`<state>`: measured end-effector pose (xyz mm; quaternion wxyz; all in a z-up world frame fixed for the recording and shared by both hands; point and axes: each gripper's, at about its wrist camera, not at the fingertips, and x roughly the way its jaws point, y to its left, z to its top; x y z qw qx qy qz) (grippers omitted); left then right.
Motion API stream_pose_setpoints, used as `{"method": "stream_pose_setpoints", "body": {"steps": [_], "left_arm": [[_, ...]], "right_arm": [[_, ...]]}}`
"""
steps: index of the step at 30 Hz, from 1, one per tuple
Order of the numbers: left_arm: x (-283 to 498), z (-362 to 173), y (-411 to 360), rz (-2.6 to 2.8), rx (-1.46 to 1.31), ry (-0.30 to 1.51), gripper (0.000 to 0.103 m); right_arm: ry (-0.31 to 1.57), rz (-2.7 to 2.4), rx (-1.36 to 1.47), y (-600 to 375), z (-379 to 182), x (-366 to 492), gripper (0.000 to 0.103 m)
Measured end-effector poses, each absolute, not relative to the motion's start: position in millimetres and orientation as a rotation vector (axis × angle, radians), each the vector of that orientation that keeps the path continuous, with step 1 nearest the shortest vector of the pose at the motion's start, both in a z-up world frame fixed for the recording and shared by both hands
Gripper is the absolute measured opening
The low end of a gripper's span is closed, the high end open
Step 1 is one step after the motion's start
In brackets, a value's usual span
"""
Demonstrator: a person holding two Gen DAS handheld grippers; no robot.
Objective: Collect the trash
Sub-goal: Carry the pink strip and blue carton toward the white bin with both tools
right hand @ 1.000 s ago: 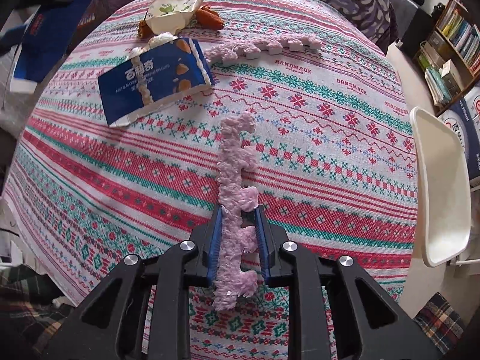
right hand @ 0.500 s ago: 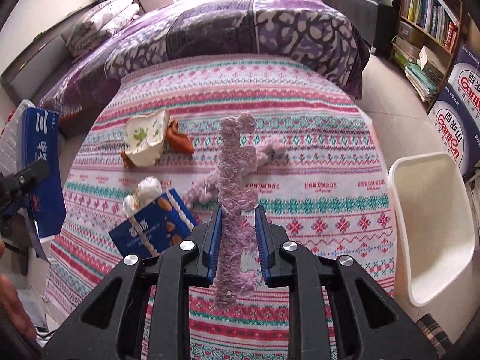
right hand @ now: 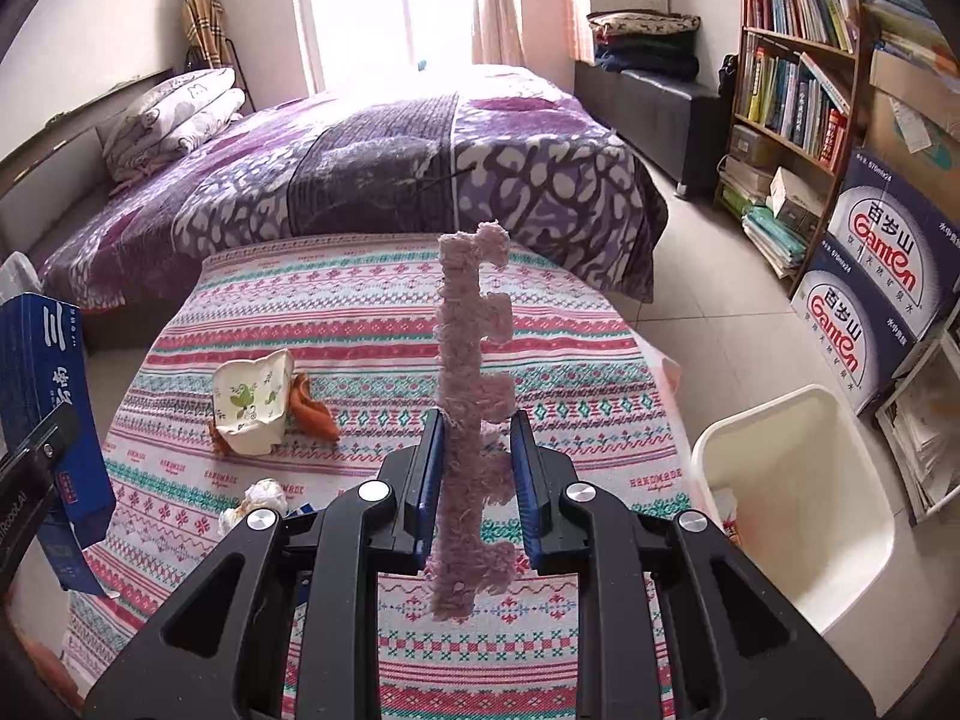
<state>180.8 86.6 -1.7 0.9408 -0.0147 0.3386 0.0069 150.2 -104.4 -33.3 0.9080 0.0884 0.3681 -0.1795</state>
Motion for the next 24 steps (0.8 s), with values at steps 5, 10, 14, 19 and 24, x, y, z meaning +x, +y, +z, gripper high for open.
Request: {"method": "stream_pose_setpoints", "body": {"steps": [5,10,14,19,24], "left_arm": [[176,-1,69,0.01,-0.013,0.674,0.059],[171,-1,52,-0.008,0.003,0.663,0.059],[170,0,41,-0.026,0.005,0.658,0.059],[167,0,26,-0.047,0.009,0.66,0.059],[164,1,12,-0.068,0.015,0.657,0.059]], "right_arm": [[0.727,-0.412,0.157,-112,-29,145,0.021],[0.71,-0.432,0.143,-121,-25,139,0.022],[0.704,-0.446,0.143,-130,-22,135,0.022],[0.705,-0.464,0.15,-143,-21,129,0.022],[0.701,-0.488,0.15,-154,-20,123,0.022]]}}
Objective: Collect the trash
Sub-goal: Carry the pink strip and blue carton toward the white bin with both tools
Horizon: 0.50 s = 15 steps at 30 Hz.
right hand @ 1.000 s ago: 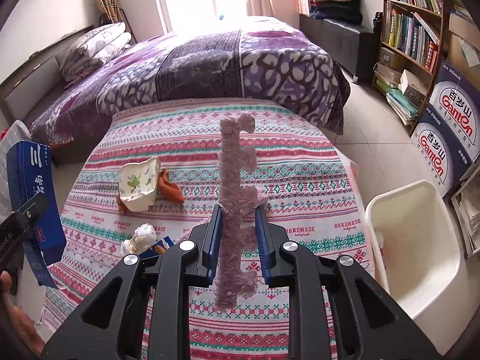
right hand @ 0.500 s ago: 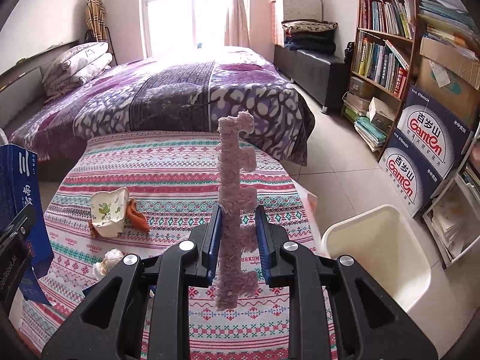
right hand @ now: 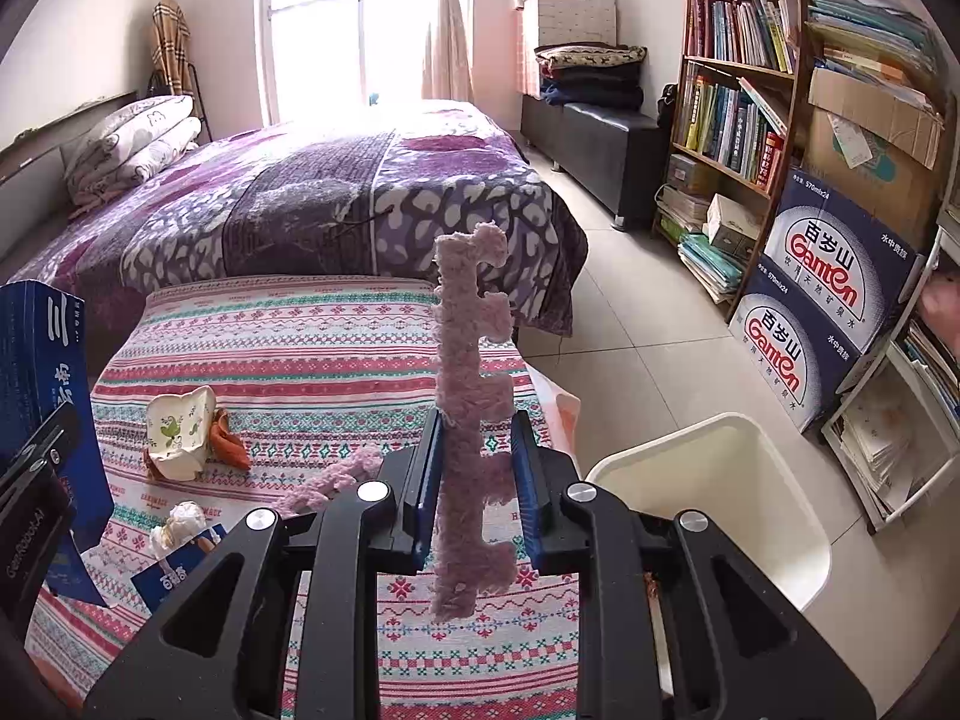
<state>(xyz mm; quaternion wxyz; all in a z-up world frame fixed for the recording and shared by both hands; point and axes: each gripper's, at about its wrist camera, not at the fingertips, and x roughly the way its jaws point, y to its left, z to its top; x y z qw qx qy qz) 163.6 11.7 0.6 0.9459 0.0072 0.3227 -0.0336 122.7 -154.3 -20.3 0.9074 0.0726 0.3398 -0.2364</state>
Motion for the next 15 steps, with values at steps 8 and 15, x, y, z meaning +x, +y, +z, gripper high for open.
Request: {"method": "stream_pose_setpoints", "body": {"steps": [8,15], "left_arm": [[159,2,-13,-0.105,0.024,0.655,0.059],[154,0,-36,-0.139,0.048,0.654,0.059]], "right_arm": [[0.71,-0.526,0.166,-179,-21,112,0.022],[0.712,-0.57,0.184,-202,-22,103,0.022]]}}
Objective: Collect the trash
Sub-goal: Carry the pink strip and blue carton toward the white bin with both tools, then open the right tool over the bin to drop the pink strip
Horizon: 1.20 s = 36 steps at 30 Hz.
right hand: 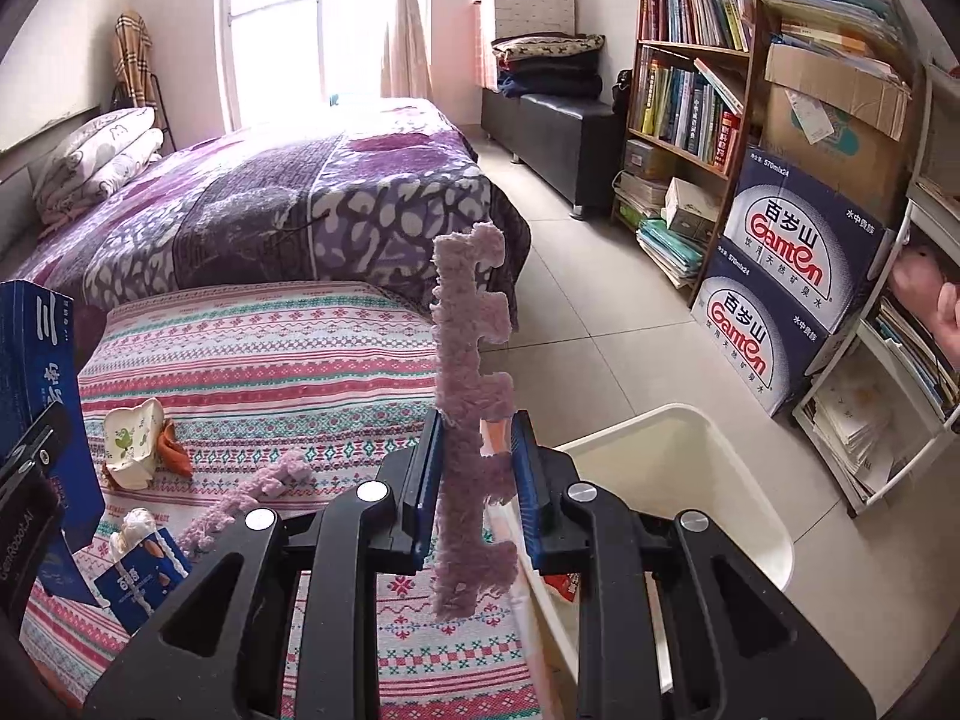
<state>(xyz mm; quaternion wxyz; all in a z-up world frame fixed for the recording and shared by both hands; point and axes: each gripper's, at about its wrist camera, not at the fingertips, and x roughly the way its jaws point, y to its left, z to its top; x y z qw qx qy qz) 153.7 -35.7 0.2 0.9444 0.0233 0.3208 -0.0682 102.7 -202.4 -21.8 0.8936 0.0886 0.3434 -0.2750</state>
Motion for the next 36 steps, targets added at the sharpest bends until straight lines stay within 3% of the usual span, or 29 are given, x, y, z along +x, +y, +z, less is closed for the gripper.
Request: {"method": "stream_pose_setpoints", "body": {"steps": [21,22,24,27,30,36], "left_arm": [[135,-6,-102,-0.262,0.112,0.657,0.059],[134,-6,-105,-0.27,0.115,0.658,0.059],[132,-7,-113,-0.285,0.12,0.66,0.059],[128,-9,-124,-0.31,0.13,0.663,0.059],[124,-11,-136,-0.335,0.14,0.669,0.059],[116,-14,-158,-0.381,0.165,0.677,0.06]], "right_arm": [[0.741,-0.721,0.292,-278,-26,67,0.025],[0.742,-0.73,0.299,-282,-26,65,0.026],[0.734,-0.753,0.318,-289,-26,59,0.044],[0.717,-0.784,0.337,-299,-25,51,0.061],[0.703,-0.823,0.358,-309,-25,43,0.073],[0.691,-0.871,0.413,-329,-24,30,0.082]]}}
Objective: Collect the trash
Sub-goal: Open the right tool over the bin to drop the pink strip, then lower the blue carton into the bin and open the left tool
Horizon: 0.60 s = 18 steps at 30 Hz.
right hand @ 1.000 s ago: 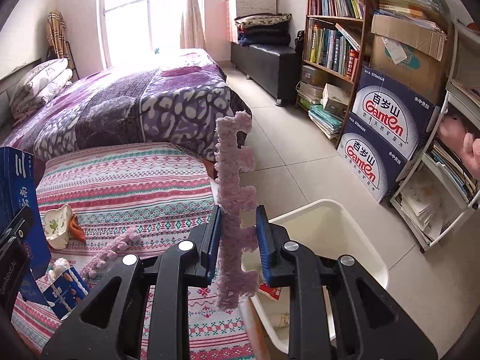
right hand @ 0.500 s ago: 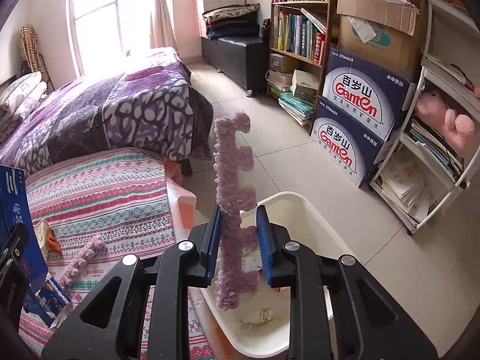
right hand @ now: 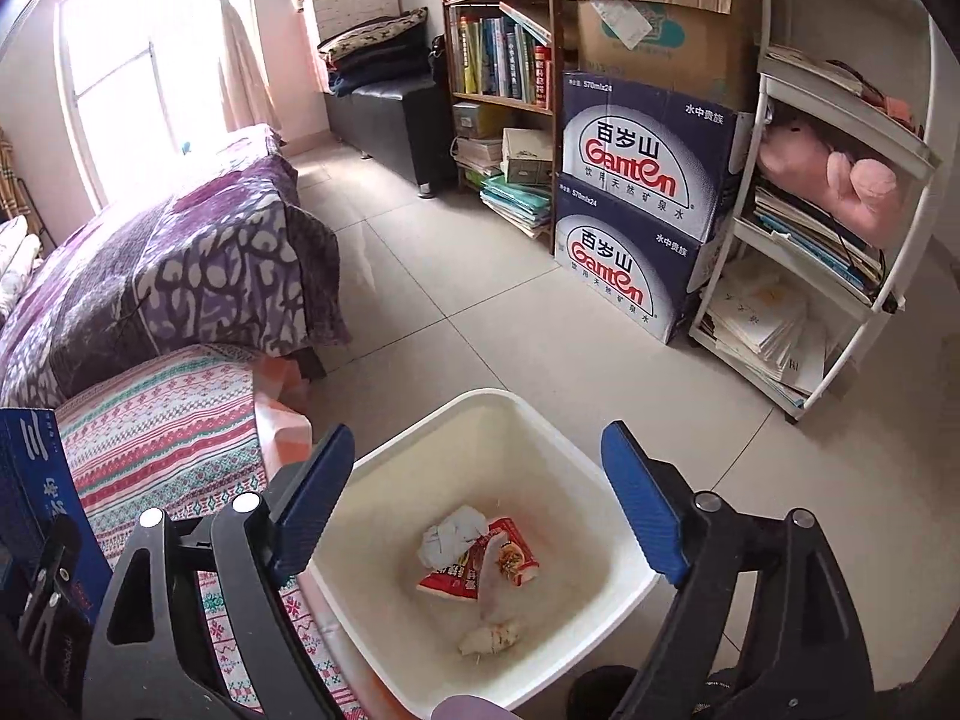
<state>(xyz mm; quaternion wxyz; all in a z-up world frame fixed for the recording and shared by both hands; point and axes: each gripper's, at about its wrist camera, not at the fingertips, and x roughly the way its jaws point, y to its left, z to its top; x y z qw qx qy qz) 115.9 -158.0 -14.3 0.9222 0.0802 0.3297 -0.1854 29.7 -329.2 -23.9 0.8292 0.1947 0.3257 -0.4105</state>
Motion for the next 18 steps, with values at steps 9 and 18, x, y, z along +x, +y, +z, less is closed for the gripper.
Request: {"method": "stream_pose_setpoints", "body": {"steps": [9,18], "left_arm": [[102,-20,-189,-0.467,0.19,0.704,0.06],[86,-25,-218,-0.592,0.21,0.746,0.06]], "right_arm": [[0.674,-0.927,0.443,-348,-23,11,0.086],[0.663,-0.972,0.484,-370,-24,-8,0.088]]}}
